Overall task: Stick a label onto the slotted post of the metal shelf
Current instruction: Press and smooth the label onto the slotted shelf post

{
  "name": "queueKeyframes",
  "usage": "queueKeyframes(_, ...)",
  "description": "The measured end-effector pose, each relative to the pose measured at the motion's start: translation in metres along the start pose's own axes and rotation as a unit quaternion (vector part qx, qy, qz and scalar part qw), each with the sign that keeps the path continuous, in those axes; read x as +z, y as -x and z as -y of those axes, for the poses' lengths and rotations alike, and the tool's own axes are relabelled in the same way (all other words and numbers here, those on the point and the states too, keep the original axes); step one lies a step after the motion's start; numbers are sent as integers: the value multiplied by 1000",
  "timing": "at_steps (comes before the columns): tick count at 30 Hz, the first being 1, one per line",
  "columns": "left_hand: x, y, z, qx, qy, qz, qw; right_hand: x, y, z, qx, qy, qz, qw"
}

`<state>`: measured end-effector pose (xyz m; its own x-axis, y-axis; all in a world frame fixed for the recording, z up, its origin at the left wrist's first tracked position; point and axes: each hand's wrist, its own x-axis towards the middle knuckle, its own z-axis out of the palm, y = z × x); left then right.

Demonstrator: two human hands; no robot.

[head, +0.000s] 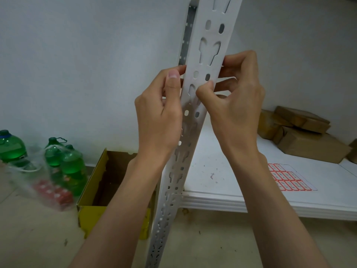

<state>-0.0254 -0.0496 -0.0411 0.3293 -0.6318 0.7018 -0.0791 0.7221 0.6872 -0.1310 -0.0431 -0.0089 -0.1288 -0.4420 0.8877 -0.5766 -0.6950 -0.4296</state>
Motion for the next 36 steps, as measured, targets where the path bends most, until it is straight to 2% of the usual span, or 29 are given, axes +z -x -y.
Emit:
queueKeyframes(18, -2, 2, 1, -2, -6, 6, 1000, -5, 0, -3, 21, -32, 11, 999)
queueKeyframes(36, -4, 4, 2, 7, -22, 10, 1000, 1, 0, 1, 9, 1, 1, 1000)
